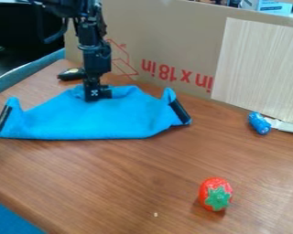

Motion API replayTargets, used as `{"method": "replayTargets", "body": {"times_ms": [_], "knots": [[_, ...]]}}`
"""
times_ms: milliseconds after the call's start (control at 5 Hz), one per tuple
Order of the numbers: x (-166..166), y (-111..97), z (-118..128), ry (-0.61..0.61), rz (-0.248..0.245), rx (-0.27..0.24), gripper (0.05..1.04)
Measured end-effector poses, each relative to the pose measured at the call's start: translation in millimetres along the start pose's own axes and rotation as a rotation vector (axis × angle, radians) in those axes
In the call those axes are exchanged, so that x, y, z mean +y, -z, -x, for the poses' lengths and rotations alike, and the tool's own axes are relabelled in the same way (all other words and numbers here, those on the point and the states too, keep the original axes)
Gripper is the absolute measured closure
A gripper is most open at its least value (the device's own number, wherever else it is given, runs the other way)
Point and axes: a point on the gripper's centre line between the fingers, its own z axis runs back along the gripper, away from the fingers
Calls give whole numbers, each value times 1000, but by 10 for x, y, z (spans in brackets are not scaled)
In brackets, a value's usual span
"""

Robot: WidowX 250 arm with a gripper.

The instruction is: Turn the cloth from top left to bottom right

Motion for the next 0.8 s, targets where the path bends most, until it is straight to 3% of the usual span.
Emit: {"method": "replayTargets", "body": {"times_ms": [200,400,800], "knots": [[-82,-12,11,10,24,-11,1005],[-269,-44,43,49,70,-26,1014],[-628,-467,155,116,59,-113,1015]]}}
